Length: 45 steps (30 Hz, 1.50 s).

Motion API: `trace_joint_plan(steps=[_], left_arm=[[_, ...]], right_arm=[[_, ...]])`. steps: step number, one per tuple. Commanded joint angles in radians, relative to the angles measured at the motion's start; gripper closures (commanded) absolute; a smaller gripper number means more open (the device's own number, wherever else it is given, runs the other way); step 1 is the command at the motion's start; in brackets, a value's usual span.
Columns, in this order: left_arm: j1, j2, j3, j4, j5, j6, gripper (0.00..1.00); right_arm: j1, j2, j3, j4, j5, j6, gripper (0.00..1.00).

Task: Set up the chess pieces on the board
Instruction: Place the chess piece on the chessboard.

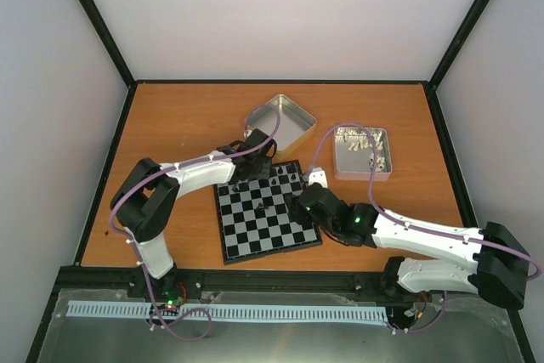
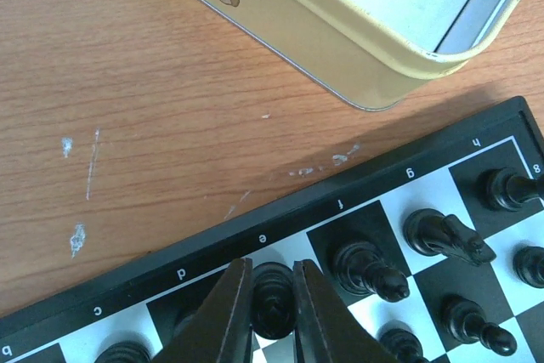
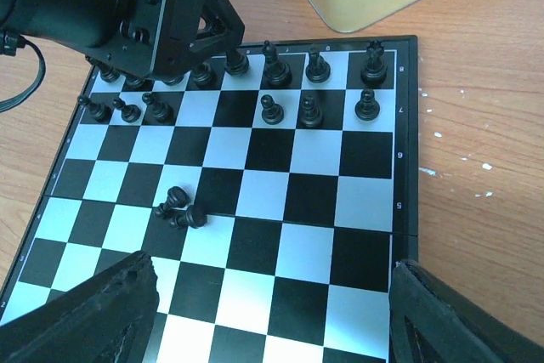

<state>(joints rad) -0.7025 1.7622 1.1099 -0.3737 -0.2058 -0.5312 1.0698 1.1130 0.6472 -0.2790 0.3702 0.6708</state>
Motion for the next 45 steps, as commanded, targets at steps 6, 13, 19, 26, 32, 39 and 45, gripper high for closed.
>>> trace_joint_plan(steps=[6, 13, 19, 26, 32, 39, 45], left_arm=[[-0.002, 0.009, 0.004, 0.043, 0.025, 0.021, 0.88], [-0.002, 0.008, 0.001, 0.024, 0.031, 0.014, 0.87], [-0.002, 0.012, 0.004, 0.014, 0.013, 0.011, 0.83], [-0.001, 0.014, 0.009, -0.002, 0.011, 0.005, 0.78], [-0.001, -0.026, 0.022, -0.019, 0.018, 0.003, 0.75], [-0.001, -0.121, 0.055, -0.041, 0.011, 0.012, 0.7], [0.0, -0.242, 0.026, -0.054, -0.043, 0.009, 0.67]], right_arm=[[-0.01, 0.021, 0.001, 0.024, 0.004, 0.021, 0.26], [-0.013, 0.023, -0.006, 0.022, 0.004, 0.029, 0.26], [-0.016, 0.028, -0.006, 0.024, 0.0, 0.032, 0.26], [-0.021, 0.031, -0.009, 0.023, -0.002, 0.034, 0.26], [-0.025, 0.034, -0.008, 0.025, -0.008, 0.035, 0.26], [-0.032, 0.038, -0.006, 0.026, -0.014, 0.049, 0.26], [-0.036, 0.034, -0.004, 0.016, -0.016, 0.066, 0.26]])
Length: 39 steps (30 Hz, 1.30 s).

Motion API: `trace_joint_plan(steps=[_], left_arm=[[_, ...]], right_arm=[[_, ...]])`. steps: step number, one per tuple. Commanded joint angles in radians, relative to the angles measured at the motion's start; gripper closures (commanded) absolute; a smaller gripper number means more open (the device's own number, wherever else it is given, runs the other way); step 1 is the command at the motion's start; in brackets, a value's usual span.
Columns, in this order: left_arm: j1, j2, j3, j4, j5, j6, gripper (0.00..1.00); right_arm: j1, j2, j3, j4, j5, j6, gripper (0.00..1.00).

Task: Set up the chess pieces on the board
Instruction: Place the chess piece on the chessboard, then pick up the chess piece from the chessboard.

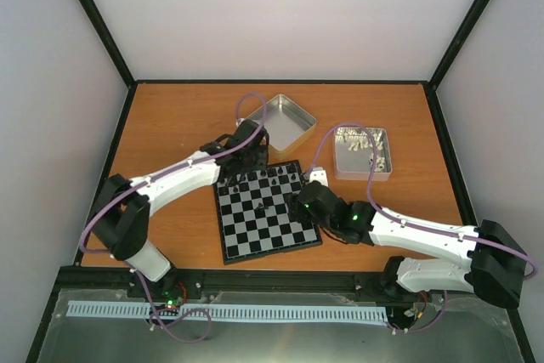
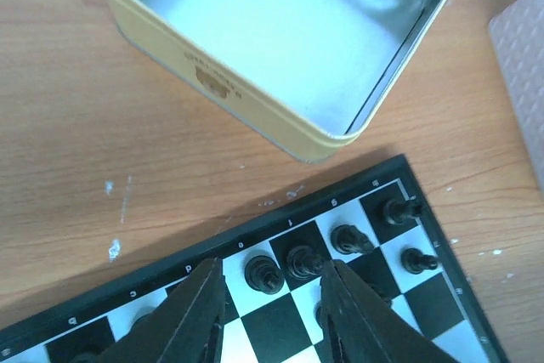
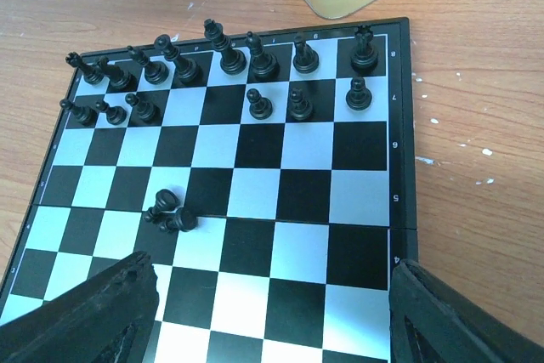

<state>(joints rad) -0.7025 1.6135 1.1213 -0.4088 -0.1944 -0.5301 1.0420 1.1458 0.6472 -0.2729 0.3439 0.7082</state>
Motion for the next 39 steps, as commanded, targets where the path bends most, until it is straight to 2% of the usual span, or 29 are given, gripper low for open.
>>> trace_joint_plan(steps=[1, 9, 17, 24, 29, 39], left_arm=[[0.0, -0.125, -0.002, -0.018, -0.072, 0.006, 0.66], [0.008, -0.51, -0.191, -0.015, -0.187, 0.026, 0.51], [0.009, -0.861, -0.303, -0.041, -0.18, 0.13, 0.38], [0.01, -1.084, -0.372, -0.119, -0.178, 0.094, 0.31], [0.009, -1.185, -0.398, -0.165, -0.114, 0.107, 0.23], [0.009, -1.251, -0.426, -0.155, -0.089, 0.124, 0.2]], right_arm=[[-0.01, 0.002, -0.004, 0.007, 0.009, 0.034, 0.26], [-0.025, 0.041, 0.016, -0.015, -0.014, 0.079, 0.26], [-0.04, 0.161, 0.12, -0.105, -0.032, 0.139, 0.27], [-0.039, 0.331, 0.265, -0.16, -0.09, 0.131, 0.31], [-0.021, 0.453, 0.391, -0.228, -0.093, 0.174, 0.43], [0.017, 0.585, 0.504, -0.292, -0.109, 0.263, 0.58]])
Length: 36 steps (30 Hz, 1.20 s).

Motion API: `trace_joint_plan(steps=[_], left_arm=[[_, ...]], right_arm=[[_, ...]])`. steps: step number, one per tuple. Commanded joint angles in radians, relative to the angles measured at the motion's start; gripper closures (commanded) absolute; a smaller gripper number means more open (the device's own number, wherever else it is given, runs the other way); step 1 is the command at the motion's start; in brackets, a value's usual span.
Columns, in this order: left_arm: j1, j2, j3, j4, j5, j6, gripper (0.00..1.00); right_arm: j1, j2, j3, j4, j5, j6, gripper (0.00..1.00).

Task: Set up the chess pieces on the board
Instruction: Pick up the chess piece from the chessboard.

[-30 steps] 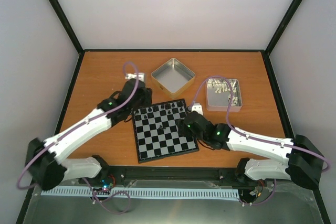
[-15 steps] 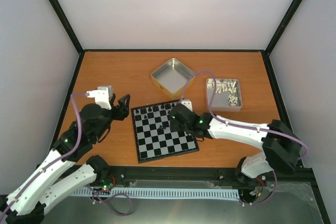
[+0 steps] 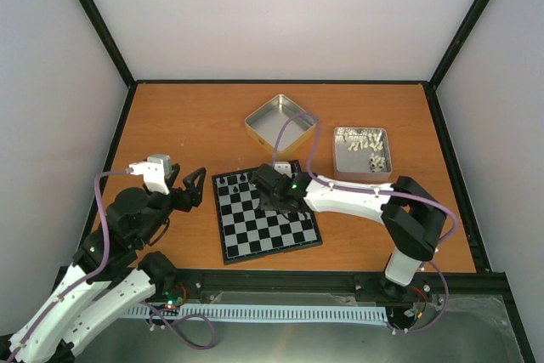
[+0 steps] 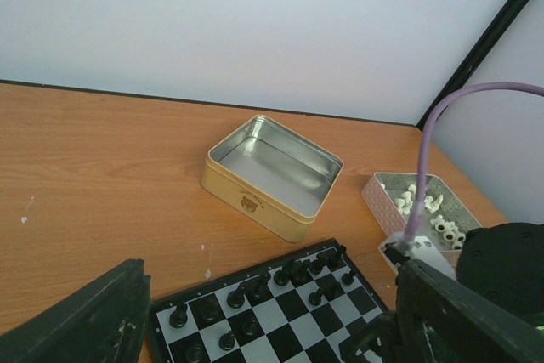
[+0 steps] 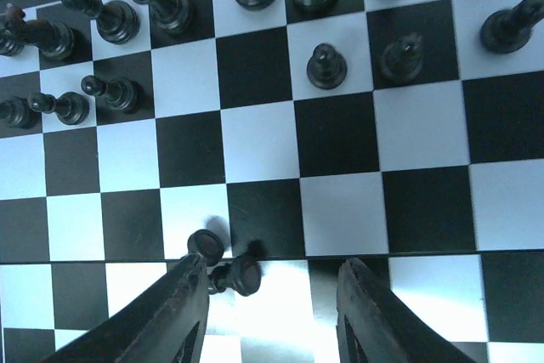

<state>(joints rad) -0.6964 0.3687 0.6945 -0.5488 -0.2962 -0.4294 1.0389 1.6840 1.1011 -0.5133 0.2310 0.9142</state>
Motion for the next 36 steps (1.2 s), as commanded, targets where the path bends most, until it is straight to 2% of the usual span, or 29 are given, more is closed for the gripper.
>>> trace_joint_plan(steps=[1, 15, 25, 36], left_arm=[[0.003, -0.006, -0.002, -0.014, 0.017, 0.023, 0.19], [0.003, 0.002, -0.004, -0.017, 0.022, 0.021, 0.18], [0.004, 0.023, -0.002, -0.021, 0.017, 0.019, 0.18], [0.004, 0.031, -0.002, -0.021, 0.016, 0.02, 0.18]], right_arm=[[0.023, 0.06, 0.06, -0.055, 0.001, 0.063, 0.59], [0.034, 0.178, 0.165, -0.138, -0.002, 0.075, 0.6], [0.035, 0.196, 0.169, -0.154, -0.011, 0.068, 0.66], [0.035, 0.212, 0.17, -0.157, -0.027, 0.061, 0.65]])
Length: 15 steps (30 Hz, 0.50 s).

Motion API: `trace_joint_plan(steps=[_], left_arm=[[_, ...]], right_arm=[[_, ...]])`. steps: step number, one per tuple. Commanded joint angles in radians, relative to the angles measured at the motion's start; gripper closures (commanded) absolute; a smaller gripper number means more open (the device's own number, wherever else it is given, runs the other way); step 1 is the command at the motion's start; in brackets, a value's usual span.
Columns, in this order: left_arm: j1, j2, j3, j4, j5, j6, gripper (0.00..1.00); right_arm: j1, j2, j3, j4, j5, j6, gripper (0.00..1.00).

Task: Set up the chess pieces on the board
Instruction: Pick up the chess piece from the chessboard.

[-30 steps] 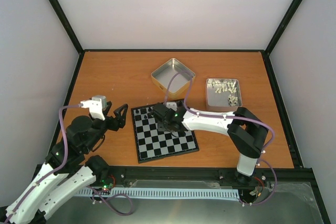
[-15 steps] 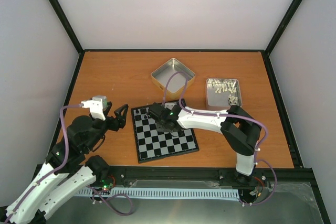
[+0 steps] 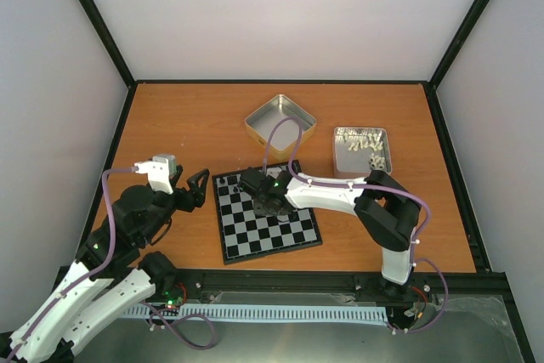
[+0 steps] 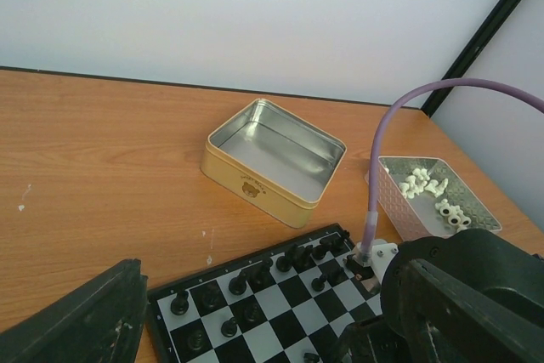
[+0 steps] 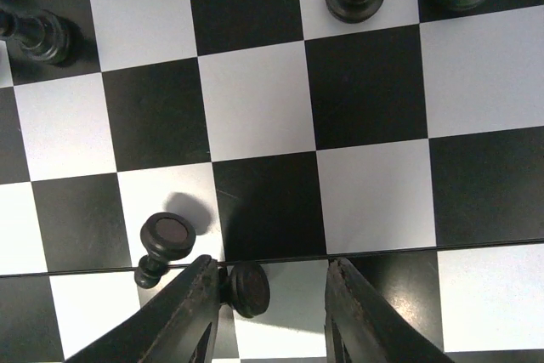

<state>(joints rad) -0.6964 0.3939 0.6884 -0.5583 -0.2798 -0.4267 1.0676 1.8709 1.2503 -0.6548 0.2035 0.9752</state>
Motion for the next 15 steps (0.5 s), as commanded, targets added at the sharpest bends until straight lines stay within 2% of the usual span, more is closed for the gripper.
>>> trace_joint_plan(steps=[1, 8, 15], left_arm=[[0.003, 0.006, 0.004, -0.011, 0.0, 0.017, 0.18], [0.003, 0.008, 0.004, -0.013, -0.002, 0.016, 0.18], [0.003, 0.009, 0.004, -0.013, -0.004, 0.016, 0.18]], right_arm=[[0.006, 0.026, 0.02, -0.017, -0.001, 0.0, 0.65], [0.006, 0.033, 0.037, -0.06, 0.009, -0.015, 0.66], [0.006, 0.018, 0.057, -0.113, 0.086, 0.006, 0.67]])
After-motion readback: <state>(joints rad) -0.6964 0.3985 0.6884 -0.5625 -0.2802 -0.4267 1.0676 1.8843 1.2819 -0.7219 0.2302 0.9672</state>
